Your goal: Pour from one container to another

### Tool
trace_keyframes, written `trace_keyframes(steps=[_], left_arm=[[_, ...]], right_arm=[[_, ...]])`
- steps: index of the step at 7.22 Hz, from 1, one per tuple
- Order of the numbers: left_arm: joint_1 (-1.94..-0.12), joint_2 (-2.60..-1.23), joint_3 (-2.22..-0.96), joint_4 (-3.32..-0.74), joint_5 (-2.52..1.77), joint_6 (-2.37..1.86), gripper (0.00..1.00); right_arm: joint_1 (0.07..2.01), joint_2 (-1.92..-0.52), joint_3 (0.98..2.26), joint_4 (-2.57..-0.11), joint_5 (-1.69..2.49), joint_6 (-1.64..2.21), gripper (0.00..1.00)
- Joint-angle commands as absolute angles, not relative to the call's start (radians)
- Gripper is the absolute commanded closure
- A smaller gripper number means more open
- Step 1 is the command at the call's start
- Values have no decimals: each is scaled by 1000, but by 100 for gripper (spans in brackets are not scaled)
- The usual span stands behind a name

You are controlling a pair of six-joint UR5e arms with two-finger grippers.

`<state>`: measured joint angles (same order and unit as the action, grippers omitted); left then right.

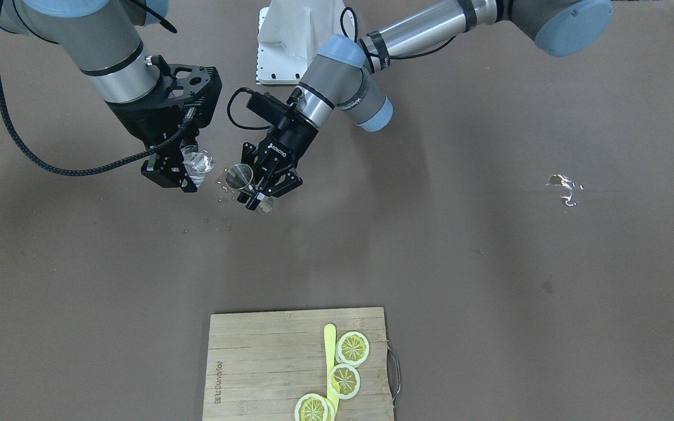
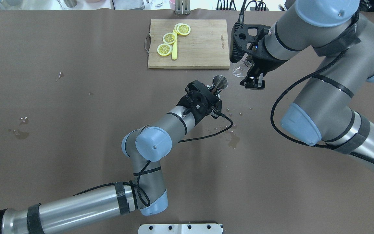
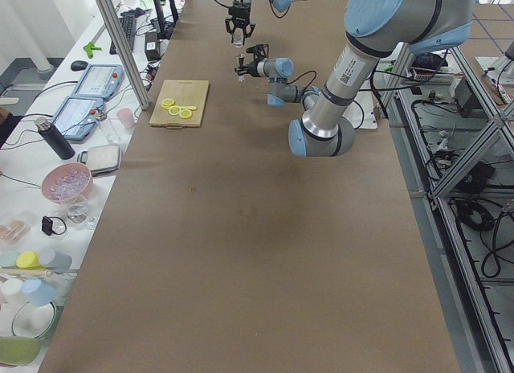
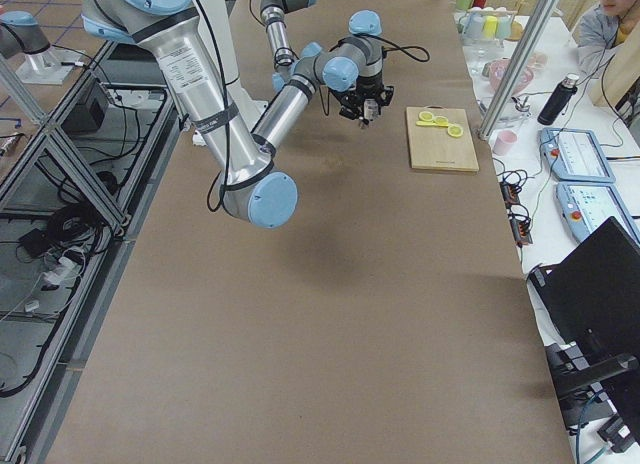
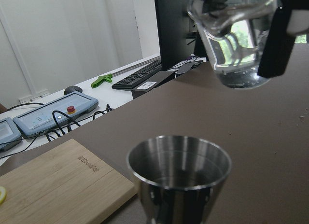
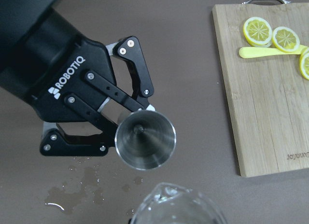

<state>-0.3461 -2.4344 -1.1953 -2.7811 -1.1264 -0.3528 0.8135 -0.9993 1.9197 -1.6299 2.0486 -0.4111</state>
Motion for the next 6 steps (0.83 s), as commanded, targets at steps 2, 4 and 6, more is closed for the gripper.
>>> trace_keyframes(steps=[2, 4, 6], left_arm=[[-347, -2434, -1195, -2781, -1126, -353, 100], [-347, -2434, -1195, -2781, -1126, -353, 100], [-347, -2434, -1195, -2781, -1126, -353, 100]], right_arm=[[795, -977, 1916, -1661, 2028, -411, 100], [787, -970, 1913, -1666, 2019, -410, 100], [785, -959, 1908, -1677, 2014, -411, 100]])
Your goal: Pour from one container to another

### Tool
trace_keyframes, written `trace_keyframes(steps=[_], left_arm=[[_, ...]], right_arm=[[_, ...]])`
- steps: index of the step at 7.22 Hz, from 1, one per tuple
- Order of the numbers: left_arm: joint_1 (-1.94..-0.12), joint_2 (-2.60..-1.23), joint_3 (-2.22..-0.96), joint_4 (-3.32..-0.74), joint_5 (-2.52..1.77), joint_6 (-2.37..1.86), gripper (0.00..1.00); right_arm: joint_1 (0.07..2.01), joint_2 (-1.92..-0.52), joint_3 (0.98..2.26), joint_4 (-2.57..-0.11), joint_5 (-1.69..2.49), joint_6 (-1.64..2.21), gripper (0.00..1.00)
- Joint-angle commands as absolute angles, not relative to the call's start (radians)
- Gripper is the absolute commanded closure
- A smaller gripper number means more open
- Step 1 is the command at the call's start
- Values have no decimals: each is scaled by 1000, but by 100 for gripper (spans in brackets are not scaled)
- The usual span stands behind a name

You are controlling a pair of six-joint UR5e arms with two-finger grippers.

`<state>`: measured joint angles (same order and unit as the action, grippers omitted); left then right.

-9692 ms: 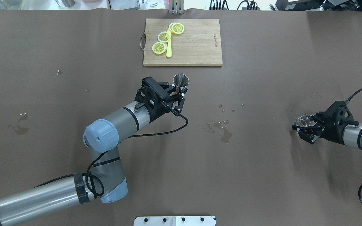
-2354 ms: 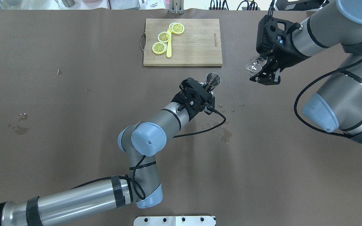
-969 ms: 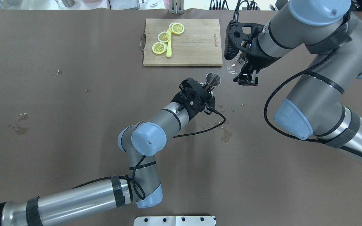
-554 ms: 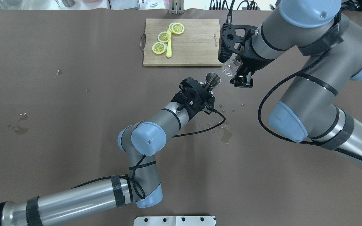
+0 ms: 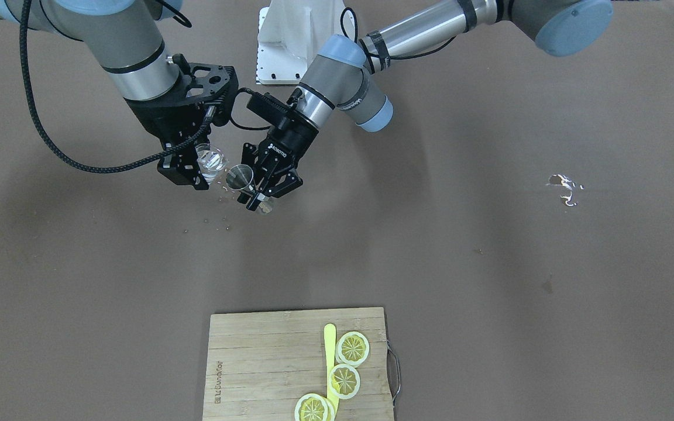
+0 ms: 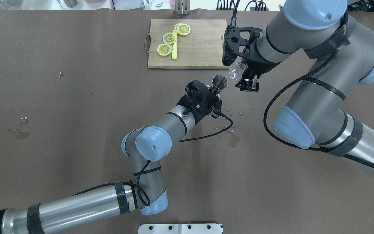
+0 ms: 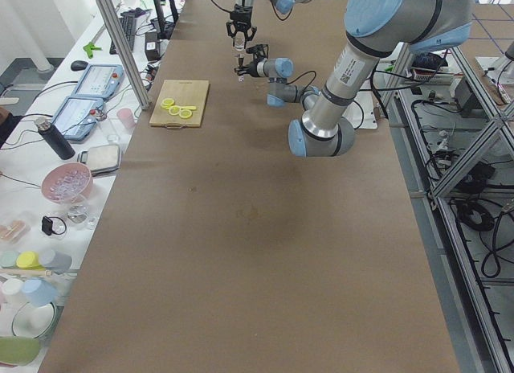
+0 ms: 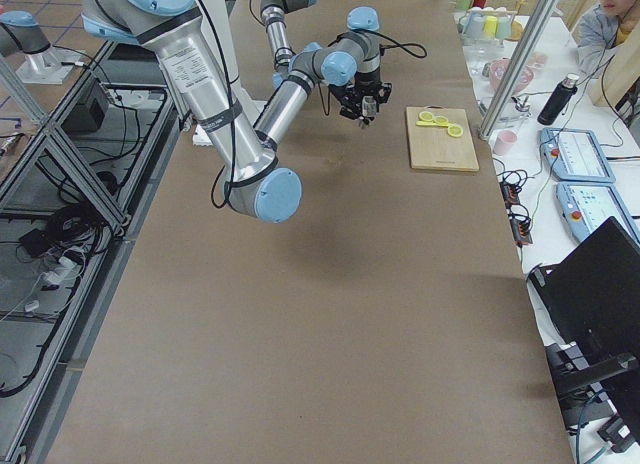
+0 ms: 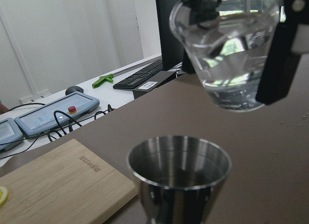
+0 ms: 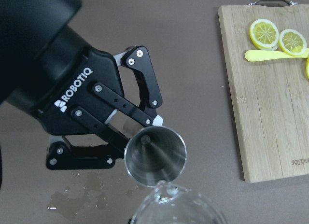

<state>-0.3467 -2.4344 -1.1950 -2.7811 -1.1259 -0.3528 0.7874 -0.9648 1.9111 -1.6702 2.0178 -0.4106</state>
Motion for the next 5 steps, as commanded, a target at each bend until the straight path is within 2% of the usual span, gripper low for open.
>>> trace_keyframes(steps=[1, 5], left_arm=[[-347, -2434, -1195, -2781, -1126, -353, 100], [-347, -2434, -1195, -2781, -1126, -353, 100]], right_arm=[[782, -959, 1908, -1678, 2008, -411, 100], [778, -922, 1870, -1692, 1991, -411, 100]])
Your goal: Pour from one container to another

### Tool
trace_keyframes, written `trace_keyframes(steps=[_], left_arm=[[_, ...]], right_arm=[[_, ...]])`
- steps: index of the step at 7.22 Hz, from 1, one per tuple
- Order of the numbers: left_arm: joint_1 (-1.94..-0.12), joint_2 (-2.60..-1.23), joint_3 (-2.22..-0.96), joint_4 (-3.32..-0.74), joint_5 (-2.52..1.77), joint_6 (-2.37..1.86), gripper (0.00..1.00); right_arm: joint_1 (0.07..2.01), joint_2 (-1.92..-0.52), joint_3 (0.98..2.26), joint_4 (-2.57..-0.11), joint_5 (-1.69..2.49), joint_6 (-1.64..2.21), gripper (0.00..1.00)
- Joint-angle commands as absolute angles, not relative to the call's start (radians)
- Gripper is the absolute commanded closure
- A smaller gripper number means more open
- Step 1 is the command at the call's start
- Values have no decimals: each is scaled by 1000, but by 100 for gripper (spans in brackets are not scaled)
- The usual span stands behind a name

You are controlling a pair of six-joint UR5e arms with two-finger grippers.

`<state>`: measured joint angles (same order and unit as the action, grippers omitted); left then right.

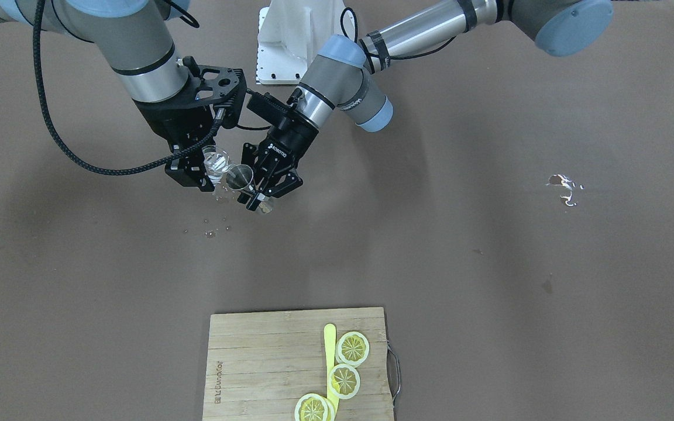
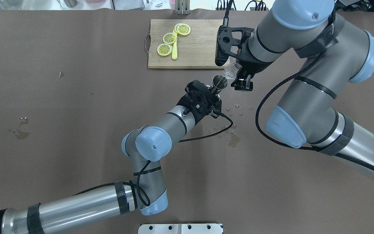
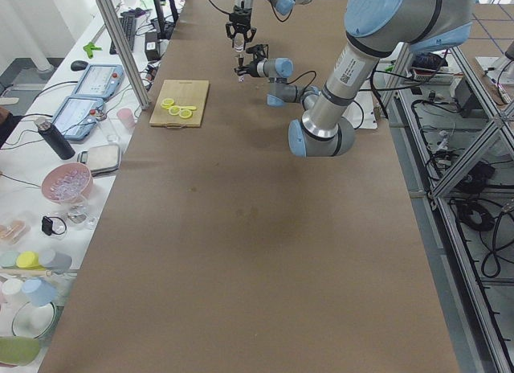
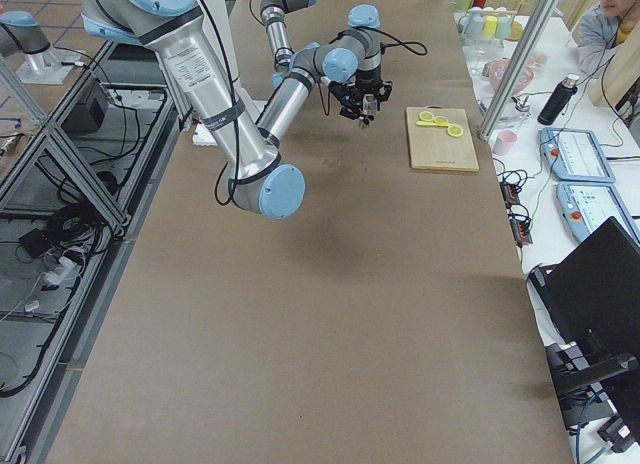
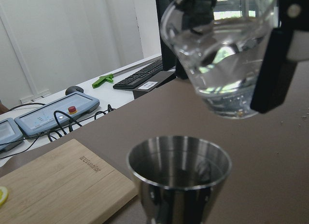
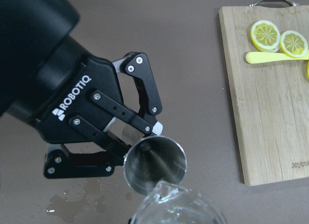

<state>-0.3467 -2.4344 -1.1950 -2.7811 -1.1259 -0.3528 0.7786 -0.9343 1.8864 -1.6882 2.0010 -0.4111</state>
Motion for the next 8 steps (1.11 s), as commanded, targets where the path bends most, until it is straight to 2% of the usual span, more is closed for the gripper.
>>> trace_keyframes(steps=[1, 8], left_arm=[[-347, -2434, -1195, -2781, -1126, -353, 100], [-347, -2433, -1195, -2783, -1127, -353, 100]], right_arm=[[778, -922, 1871, -1719, 1985, -411, 100], [744, -847, 1876, -1927, 1862, -422, 100]])
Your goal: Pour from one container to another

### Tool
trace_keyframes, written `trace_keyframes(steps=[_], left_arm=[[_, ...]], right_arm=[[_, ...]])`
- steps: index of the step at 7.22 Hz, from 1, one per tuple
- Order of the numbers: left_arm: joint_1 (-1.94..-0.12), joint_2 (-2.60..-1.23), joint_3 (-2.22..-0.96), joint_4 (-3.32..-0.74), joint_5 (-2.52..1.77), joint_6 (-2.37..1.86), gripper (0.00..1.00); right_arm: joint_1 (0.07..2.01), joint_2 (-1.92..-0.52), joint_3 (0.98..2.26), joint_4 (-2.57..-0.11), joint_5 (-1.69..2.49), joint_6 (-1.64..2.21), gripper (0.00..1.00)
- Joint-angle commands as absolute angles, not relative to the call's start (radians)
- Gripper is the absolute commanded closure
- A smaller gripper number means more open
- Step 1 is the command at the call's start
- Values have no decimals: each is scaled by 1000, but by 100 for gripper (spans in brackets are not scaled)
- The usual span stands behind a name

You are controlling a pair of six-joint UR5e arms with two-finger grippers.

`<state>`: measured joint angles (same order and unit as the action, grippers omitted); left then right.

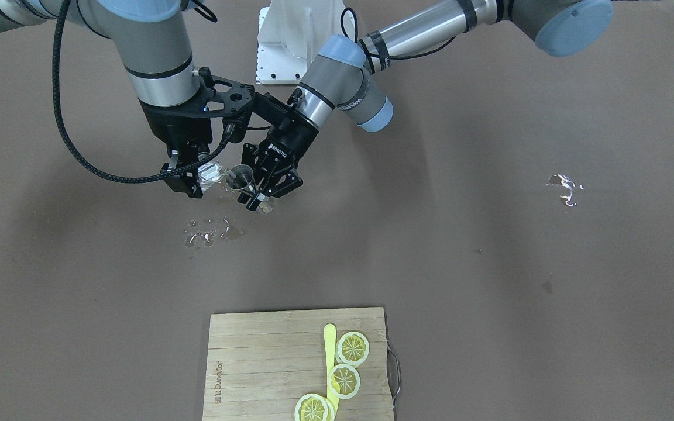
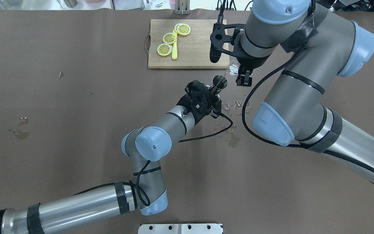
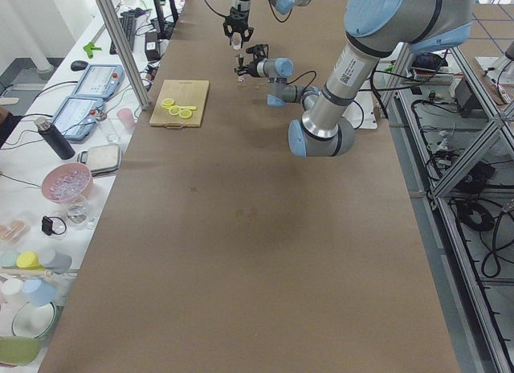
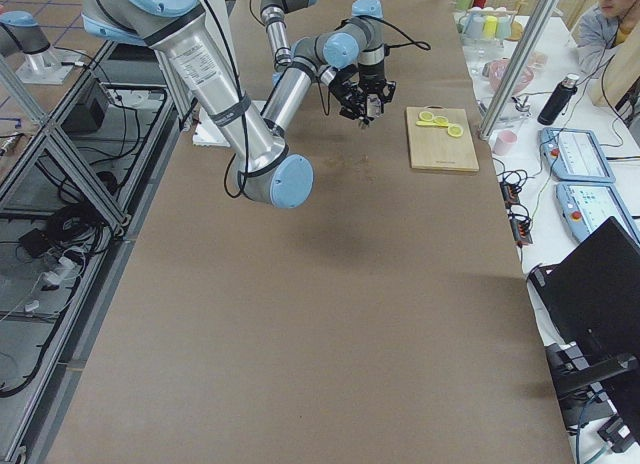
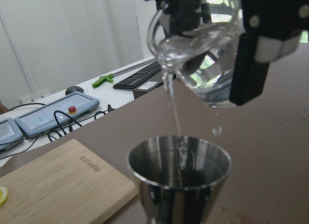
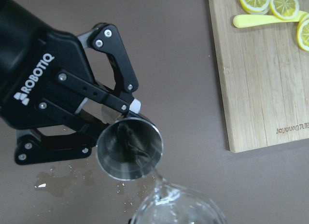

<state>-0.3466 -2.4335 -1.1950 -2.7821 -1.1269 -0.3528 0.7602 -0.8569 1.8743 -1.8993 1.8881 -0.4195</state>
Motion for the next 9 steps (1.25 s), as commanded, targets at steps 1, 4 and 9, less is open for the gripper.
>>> trace_keyframes(steps=[1, 4, 9], left_arm=[[-348, -2433, -1195, -2783, -1126, -353, 100], [-350, -2431, -1195, -2783, -1126, -353, 100], [-350, -2431, -1195, -2783, -1126, -353, 100]], right_arm=[[730, -842, 1875, -1936, 1850, -422, 100], [722, -833, 1871, -1947, 1838, -423, 100], [732, -830, 1911, -1944, 1914, -411, 100]])
